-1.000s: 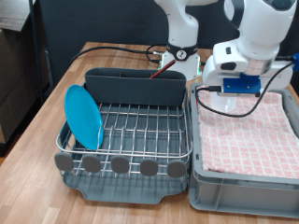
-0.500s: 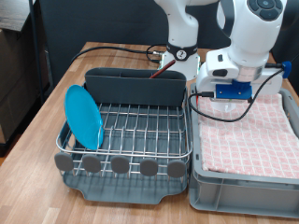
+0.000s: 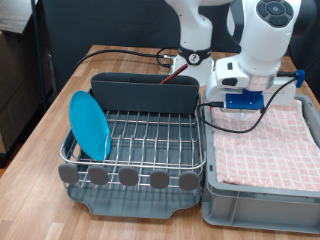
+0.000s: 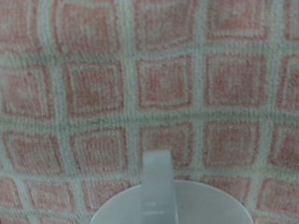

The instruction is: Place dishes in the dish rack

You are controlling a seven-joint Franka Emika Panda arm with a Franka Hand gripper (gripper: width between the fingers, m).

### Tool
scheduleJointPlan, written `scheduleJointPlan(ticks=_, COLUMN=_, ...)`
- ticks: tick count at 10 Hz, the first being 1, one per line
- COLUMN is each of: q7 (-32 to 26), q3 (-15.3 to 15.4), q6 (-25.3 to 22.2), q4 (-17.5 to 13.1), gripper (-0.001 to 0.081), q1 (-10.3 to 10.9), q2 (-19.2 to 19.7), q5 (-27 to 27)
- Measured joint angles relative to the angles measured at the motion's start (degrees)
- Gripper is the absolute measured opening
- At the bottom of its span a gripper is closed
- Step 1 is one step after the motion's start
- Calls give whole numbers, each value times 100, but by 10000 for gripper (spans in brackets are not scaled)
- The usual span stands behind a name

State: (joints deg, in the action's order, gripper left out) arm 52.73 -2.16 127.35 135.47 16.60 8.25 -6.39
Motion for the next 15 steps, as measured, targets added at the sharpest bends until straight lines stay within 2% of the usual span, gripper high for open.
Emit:
scheduleJointPlan(ticks=1, q7=-71, q3=-10, q6=110, q4=71, gripper=725, q1=0, q2=0, q5=-110)
scheduleJointPlan(ticks=2, q7=-87, q3=-14, q6=184, q4=120, gripper=725, q1=0, q2=0, q5=-171)
scheduleJointPlan(ticks=3, q7=-94, q3=-14, q6=228, q4=162, gripper=536, q1=0, q2=0, q5=-209)
scheduleJointPlan(ticks=4, q7=-104, q3=-14, q6=278, q4=194, gripper=536, q1=0, q2=0, q5=-245)
scheduleJointPlan(ticks=5, q7=-107, q3=-14, q6=316, q4=222, gripper=378, q1=0, q2=0, q5=-258)
scheduleJointPlan(ticks=6, q7=-107, q3=-14, q6=326, q4=238, gripper=378, q1=0, q2=0, q5=-266)
scheduleJointPlan(ticks=7, q7=-107, q3=-14, q6=355, q4=251, gripper=168, q1=0, q2=-1, q5=-298)
scheduleJointPlan(ticks=8, q7=-107, q3=-17, q6=380, q4=264, gripper=168, q1=0, q2=-6, q5=-345)
scheduleJointPlan(ticks=9, q7=-107, q3=-24, q6=381, q4=268, gripper=72, q1=0, q2=-21, q5=-369)
scheduleJointPlan(ticks=15, q7=-84, q3=-150, q6=178, q4=267, gripper=73, q1=0, q2=-484, q5=-315)
